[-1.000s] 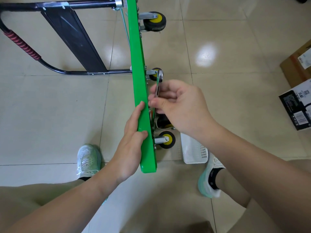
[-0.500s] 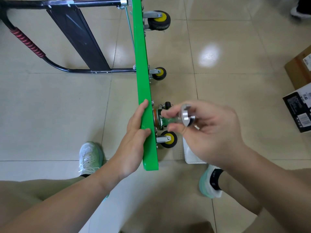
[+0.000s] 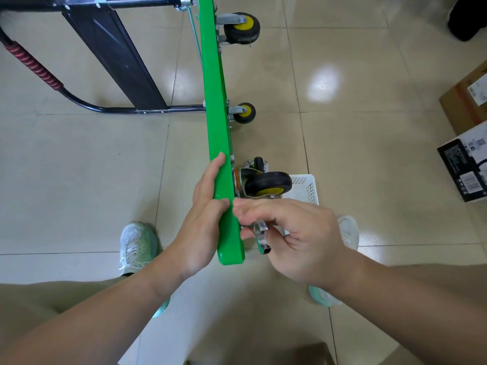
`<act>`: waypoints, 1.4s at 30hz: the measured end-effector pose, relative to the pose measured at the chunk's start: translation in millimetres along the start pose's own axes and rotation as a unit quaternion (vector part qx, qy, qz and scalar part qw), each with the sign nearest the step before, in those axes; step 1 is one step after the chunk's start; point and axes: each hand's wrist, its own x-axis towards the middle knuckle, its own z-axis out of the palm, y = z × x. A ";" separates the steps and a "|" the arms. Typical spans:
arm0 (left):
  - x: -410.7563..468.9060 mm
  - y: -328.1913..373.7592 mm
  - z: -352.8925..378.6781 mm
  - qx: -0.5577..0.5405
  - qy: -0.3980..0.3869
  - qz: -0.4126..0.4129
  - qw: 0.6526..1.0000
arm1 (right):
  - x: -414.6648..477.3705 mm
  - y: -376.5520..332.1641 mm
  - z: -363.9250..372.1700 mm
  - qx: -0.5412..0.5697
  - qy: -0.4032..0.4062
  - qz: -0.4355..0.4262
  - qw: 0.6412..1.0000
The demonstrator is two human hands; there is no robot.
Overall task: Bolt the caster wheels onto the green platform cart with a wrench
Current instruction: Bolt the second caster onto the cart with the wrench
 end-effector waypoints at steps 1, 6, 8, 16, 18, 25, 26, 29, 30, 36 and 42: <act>0.1 0.6 0.4 -0.003 0.001 -0.002 1.000 | 1.8 0.6 0.1 0.001 0.004 0.006 1.000; -1.0 4.0 2.1 -0.017 0.014 -0.017 1.000 | 14.4 5.6 -2.5 0.007 0.031 0.077 0.997; -1.8 5.6 3.1 -0.016 0.017 -0.016 1.000 | 17.2 3.4 -1.0 -0.009 0.010 0.053 0.998; -0.9 5.1 2.8 -0.035 0.020 -0.032 0.999 | 24.2 12.8 -2.6 0.000 0.038 0.092 0.995; -1.2 5.7 3.7 -0.037 0.020 -0.024 0.999 | 30.5 14.4 -2.4 0.019 0.037 0.100 0.994; 0.9 -1.0 1.6 -0.016 0.019 -0.004 1.000 | 72.3 18.8 3.0 0.148 0.008 0.247 0.958; 0.7 -1.5 1.1 -0.011 0.019 0.000 1.000 | 78.6 20.7 3.0 0.166 0.004 0.273 0.948; 0.3 -1.0 1.2 -0.012 0.019 0.004 1.000 | 93.2 27.6 2.7 0.178 -0.007 0.322 0.930; 0.0 -0.9 1.0 -0.013 0.017 0.004 1.000 | 96.0 29.4 2.0 0.179 -0.012 0.334 0.925; 1.6 -2.4 -0.4 -0.012 0.005 0.001 1.000 | 99.8 21.4 -7.2 0.216 -0.001 0.337 0.916; 0.5 2.1 2.3 -0.029 0.014 -0.003 0.999 | 62.3 1.5 -16.4 0.167 0.040 0.216 0.961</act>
